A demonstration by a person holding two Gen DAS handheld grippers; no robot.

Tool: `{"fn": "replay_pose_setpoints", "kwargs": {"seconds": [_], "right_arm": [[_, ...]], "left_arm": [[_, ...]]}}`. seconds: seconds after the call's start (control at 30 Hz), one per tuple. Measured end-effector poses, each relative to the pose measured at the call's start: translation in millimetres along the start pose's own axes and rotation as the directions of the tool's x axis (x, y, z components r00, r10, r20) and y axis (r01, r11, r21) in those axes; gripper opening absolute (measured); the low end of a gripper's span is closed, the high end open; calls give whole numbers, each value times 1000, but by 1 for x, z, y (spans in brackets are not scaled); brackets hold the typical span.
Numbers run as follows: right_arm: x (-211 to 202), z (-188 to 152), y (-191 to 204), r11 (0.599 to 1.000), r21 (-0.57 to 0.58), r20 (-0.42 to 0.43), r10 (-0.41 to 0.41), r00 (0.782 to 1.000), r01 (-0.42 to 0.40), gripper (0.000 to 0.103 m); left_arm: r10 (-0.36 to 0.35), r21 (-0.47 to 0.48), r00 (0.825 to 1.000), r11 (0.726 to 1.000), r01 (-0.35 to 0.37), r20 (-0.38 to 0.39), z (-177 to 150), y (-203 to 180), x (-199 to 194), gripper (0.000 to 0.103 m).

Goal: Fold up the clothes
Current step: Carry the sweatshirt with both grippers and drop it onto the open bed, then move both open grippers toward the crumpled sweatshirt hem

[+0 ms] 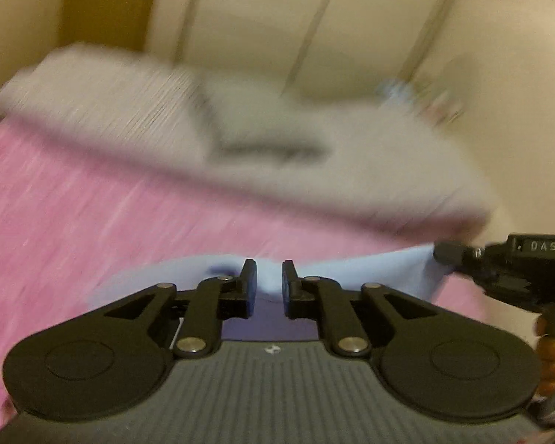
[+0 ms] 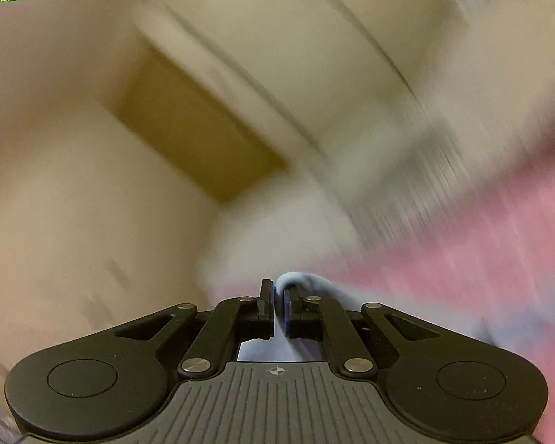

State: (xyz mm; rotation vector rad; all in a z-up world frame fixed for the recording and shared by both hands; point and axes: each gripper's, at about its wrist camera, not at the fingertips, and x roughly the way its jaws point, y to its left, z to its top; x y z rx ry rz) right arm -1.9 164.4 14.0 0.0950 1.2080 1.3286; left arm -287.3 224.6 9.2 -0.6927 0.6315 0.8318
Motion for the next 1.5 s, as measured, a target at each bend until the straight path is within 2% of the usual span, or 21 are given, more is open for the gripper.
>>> {"fn": "replay_pose_setpoints", "kwargs": {"seconds": [0.03, 0.1, 0.17, 0.2, 0.27, 0.37, 0.5, 0.73, 1.0, 1.13, 1.5], "right_arm": [[15, -15, 0, 999, 7, -47, -40, 998, 40, 13], [30, -44, -3, 997, -7, -88, -78, 993, 78, 13], [30, -77, -6, 995, -30, -113, -102, 988, 99, 13], [28, -81, -5, 994, -43, -115, -106, 988, 101, 13], [0, -114, 10, 992, -70, -103, -110, 989, 103, 13], [-20, -130, 10, 983, -143, -70, -123, 990, 112, 13], [-54, -173, 7, 966, -225, -40, -141, 989, 128, 13], [-90, -226, -19, 948, -270, -91, -197, 976, 166, 13], [-119, -261, -35, 911, -360, -96, -253, 963, 203, 13], [-122, -265, -42, 897, -385, -95, -272, 958, 216, 13], [-116, -267, -48, 885, -420, -133, -276, 952, 198, 13]], "left_arm": [[28, 0, 999, 1000, -28, -33, -13, 10, 0, 9], [75, 8, 993, 997, -75, -89, -37, 26, -3, 9], [71, -10, 991, 997, -73, -115, -60, 33, -12, 9], [61, -24, 991, 998, -64, -120, -69, 34, -16, 9], [50, -38, 993, 998, -54, -109, -80, 29, -23, 10], [51, -42, 994, 998, -55, -96, -104, 27, -44, 10], [67, 17, 992, 998, -65, -103, -132, 7, -48, 10], [122, 51, 989, 992, -118, -82, -180, -35, -79, 11], [218, 63, 974, 975, -214, -57, -210, -61, -97, 14], [262, 72, 964, 963, -258, -46, -218, -70, -103, 17], [310, 81, 949, 949, -305, -53, -222, -77, -106, 17]]}}
